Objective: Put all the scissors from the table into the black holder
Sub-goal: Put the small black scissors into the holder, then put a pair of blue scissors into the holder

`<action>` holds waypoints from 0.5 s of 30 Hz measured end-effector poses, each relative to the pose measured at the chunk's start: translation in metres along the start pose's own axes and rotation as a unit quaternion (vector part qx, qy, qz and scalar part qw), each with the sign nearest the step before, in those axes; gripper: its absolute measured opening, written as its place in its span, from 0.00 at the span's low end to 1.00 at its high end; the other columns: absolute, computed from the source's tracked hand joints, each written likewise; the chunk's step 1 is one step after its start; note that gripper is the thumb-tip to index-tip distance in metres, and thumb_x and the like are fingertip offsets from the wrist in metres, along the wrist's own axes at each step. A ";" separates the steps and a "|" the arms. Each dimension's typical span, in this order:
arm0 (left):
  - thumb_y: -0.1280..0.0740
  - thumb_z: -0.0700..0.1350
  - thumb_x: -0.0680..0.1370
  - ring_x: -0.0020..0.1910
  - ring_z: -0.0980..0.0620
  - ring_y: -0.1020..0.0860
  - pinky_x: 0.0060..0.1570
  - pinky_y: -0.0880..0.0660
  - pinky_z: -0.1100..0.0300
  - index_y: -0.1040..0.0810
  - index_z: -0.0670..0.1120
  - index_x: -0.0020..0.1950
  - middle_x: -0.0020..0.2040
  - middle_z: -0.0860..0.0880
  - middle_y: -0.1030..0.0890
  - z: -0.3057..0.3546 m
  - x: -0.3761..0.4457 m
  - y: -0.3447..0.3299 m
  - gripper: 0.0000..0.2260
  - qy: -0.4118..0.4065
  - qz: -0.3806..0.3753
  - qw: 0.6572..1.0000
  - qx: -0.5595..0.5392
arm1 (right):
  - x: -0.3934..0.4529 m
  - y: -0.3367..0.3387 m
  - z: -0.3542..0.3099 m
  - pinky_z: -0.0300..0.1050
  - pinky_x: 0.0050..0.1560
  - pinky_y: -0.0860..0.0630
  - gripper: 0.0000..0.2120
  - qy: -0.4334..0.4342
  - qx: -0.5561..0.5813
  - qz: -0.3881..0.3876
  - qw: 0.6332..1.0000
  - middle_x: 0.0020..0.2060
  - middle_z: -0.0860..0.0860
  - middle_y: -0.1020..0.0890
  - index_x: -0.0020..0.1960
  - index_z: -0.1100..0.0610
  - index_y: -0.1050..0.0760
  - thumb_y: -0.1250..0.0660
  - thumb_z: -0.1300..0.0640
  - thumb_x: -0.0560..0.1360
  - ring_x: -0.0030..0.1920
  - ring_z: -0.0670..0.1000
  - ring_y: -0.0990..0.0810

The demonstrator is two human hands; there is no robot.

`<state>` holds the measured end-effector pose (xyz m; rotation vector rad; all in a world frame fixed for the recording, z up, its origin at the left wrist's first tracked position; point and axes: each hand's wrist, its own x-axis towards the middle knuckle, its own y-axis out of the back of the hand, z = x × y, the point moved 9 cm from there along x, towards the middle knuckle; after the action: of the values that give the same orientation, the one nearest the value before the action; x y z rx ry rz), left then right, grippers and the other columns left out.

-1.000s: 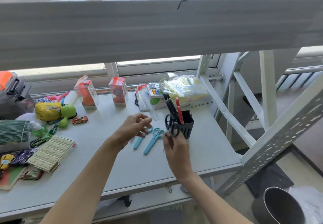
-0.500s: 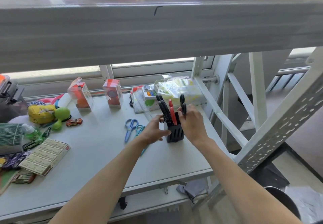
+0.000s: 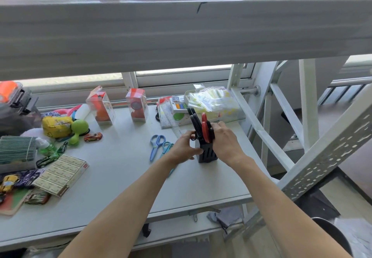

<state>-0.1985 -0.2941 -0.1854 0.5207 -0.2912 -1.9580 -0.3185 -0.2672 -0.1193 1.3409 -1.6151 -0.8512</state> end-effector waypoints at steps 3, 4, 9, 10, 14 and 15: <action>0.30 0.33 0.74 0.54 0.45 0.22 0.47 0.18 0.55 0.36 0.49 0.76 0.69 0.46 0.30 -0.010 0.000 0.004 0.33 0.005 -0.021 1.000 -0.008 | -0.007 0.014 0.000 0.49 0.56 0.25 0.25 0.008 0.045 0.060 0.997 0.56 0.57 0.23 0.67 0.59 0.27 0.42 0.74 0.74 0.54 0.60 0.22; 0.31 0.32 0.74 0.54 0.44 0.22 0.46 0.18 0.55 0.36 0.48 0.76 0.70 0.46 0.29 -0.015 0.000 0.010 0.33 0.005 -0.017 1.000 -0.007 | -0.013 0.022 0.002 0.49 0.59 0.25 0.25 0.009 0.066 0.102 0.993 0.57 0.57 0.23 0.68 0.60 0.27 0.43 0.75 0.74 0.55 0.58 0.22; 0.33 0.36 0.75 0.55 0.45 0.20 0.56 0.21 0.53 0.23 0.41 0.63 0.59 0.42 0.19 -0.052 -0.005 0.068 0.17 0.033 0.129 0.982 0.131 | -0.070 0.041 -0.006 0.36 0.42 0.27 0.08 0.044 0.156 0.291 0.943 0.44 0.50 0.23 0.56 0.58 0.27 0.42 0.63 0.80 0.41 0.47 0.25; 0.33 0.37 0.75 0.56 0.46 0.19 0.56 0.23 0.55 0.20 0.42 0.60 0.57 0.43 0.18 -0.059 -0.007 0.074 0.14 0.039 0.136 0.974 0.176 | -0.079 0.030 -0.014 0.33 0.40 0.29 0.06 0.060 0.168 0.277 0.944 0.42 0.48 0.24 0.55 0.57 0.28 0.42 0.61 0.80 0.39 0.45 0.26; 0.36 0.37 0.76 0.55 0.45 0.19 0.57 0.24 0.58 0.17 0.42 0.59 0.56 0.44 0.16 -0.078 -0.018 0.063 0.14 0.052 0.091 0.961 0.254 | -0.079 -0.054 -0.039 0.35 0.48 0.27 0.10 0.059 0.184 0.085 0.977 0.48 0.51 0.20 0.57 0.58 0.24 0.42 0.62 0.80 0.46 0.48 0.21; 0.37 0.37 0.76 0.56 0.45 0.19 0.58 0.24 0.58 0.18 0.42 0.60 0.56 0.44 0.16 -0.079 -0.020 0.059 0.15 0.047 0.088 0.959 0.265 | -0.074 -0.077 -0.041 0.39 0.51 0.26 0.11 0.035 0.176 0.029 0.983 0.51 0.53 0.20 0.59 0.59 0.24 0.42 0.63 0.80 0.49 0.51 0.21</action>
<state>-0.1064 -0.2992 -0.2248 0.8961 -0.7868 -1.6670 -0.2454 -0.2092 -0.1845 1.5361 -1.7974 -0.4913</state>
